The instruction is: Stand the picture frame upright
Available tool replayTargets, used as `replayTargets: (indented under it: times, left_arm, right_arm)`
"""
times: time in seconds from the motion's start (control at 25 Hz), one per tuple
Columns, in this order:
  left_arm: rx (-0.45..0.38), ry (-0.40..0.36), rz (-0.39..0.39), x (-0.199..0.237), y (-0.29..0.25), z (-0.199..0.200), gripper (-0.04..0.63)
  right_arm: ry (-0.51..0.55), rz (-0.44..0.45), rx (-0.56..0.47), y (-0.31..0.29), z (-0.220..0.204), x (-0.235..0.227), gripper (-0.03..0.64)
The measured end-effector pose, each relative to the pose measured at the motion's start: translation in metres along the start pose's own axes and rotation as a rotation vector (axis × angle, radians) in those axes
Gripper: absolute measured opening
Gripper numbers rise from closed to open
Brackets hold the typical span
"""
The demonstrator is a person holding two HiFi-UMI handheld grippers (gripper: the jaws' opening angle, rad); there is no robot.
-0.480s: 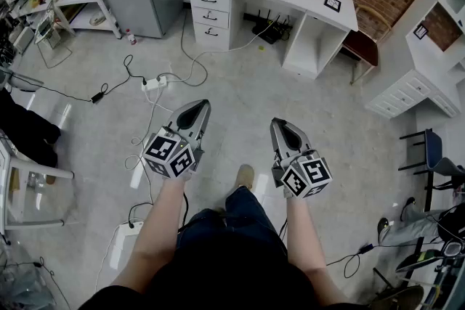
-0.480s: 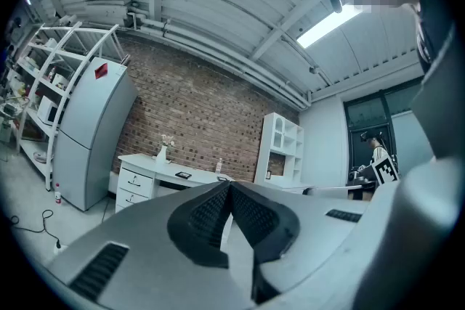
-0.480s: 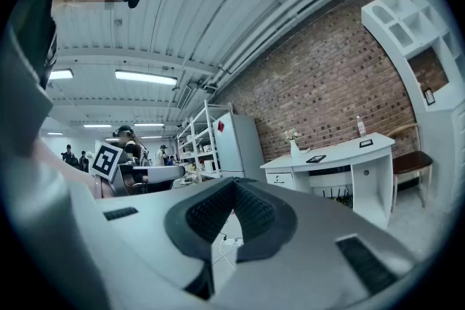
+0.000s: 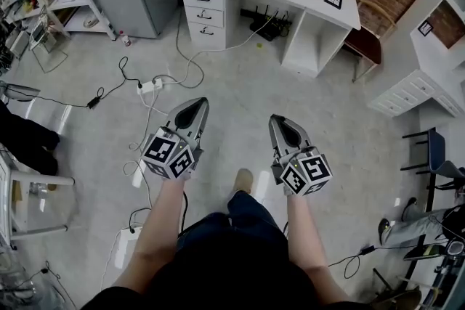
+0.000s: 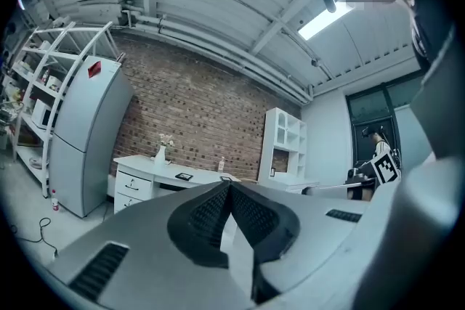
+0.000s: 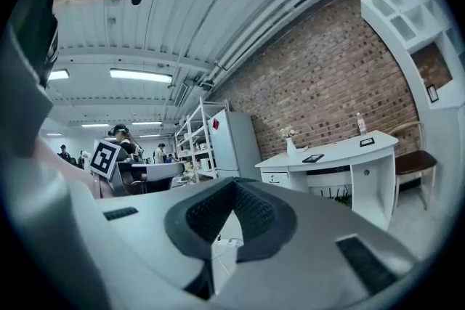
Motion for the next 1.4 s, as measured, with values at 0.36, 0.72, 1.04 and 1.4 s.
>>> replayTargets:
  times: [0.36,0.72,1.04,1.4]
  left_arm:
    - [0.010,0.010,0.005,0.022,-0.071,-0.004,0.000]
    - [0.016,0.000,0.031,0.040,-0.128,0.000,0.000]
    - [0.009,0.007,0.066,0.045,-0.169,0.000,0.000]
    - [0.035,0.013,0.073,0.043,-0.187,-0.009,0.000]
  right_arm:
    - [0.004,-0.021,-0.005,-0.039,0.028,-0.061,-0.002]
    - [-0.014,-0.012,-0.021,-0.071,0.053,-0.113,0.000]
    - [-0.019,0.008,-0.035,-0.089,0.076,-0.156,0.000]
    - [-0.068,0.009,-0.017,-0.092,0.070,-0.180,0.000]
Point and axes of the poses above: the fingertips, and each gripper's own axes: y backward along the fingers, x to its left, z out of its top, the point moved 8 cm from there along y, backward along the fingers, and after that the axes turned 11 degrees about -y, right-handed, at the moved point
